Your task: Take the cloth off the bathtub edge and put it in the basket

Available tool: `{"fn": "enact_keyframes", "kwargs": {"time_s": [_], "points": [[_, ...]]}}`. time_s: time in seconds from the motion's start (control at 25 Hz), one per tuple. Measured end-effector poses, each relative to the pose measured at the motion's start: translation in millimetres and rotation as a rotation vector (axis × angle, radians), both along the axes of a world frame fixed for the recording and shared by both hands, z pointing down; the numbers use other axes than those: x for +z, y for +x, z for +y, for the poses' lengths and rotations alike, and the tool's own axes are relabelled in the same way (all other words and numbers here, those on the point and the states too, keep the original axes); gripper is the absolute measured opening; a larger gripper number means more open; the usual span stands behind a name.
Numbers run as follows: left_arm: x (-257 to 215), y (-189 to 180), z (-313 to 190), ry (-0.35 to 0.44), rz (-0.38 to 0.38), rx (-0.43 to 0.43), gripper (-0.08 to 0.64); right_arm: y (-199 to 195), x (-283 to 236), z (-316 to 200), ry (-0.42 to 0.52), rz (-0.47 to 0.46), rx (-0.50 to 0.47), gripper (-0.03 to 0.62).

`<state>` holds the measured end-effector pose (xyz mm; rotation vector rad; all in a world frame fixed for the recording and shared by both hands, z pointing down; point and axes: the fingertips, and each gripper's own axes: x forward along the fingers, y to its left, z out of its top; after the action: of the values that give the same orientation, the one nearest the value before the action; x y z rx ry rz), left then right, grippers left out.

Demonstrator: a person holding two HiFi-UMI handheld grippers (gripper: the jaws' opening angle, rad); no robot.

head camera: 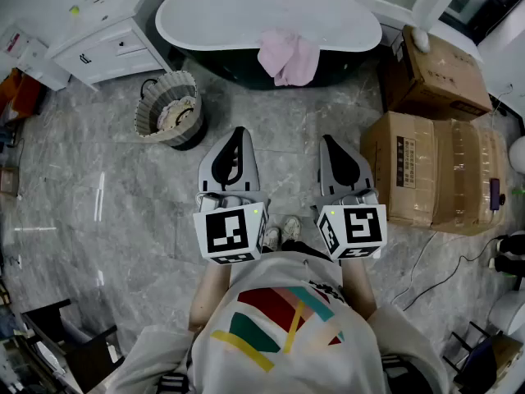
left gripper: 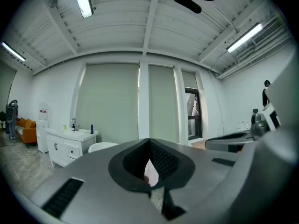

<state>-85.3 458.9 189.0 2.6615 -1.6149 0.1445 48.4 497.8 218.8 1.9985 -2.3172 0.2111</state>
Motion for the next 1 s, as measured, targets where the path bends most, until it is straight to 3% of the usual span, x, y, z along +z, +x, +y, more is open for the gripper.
{"fn": "enact_keyframes", "kwargs": {"time_s": [0.52,0.68,1.0], "points": [[6,7,-23,0.002,0.005,-0.021,0.017,16,6,-16,-0.007,0.027,-0.002,0.012],[10,14,-32,0.003,0.007,-0.021,0.017,33,12,-20,-0.013,0.045,0.052,0.012],[10,44,-42,-0.002,0.05,-0.022,0.017,73,23,-27,-0.063,0.07,0.069,0.012]]}}
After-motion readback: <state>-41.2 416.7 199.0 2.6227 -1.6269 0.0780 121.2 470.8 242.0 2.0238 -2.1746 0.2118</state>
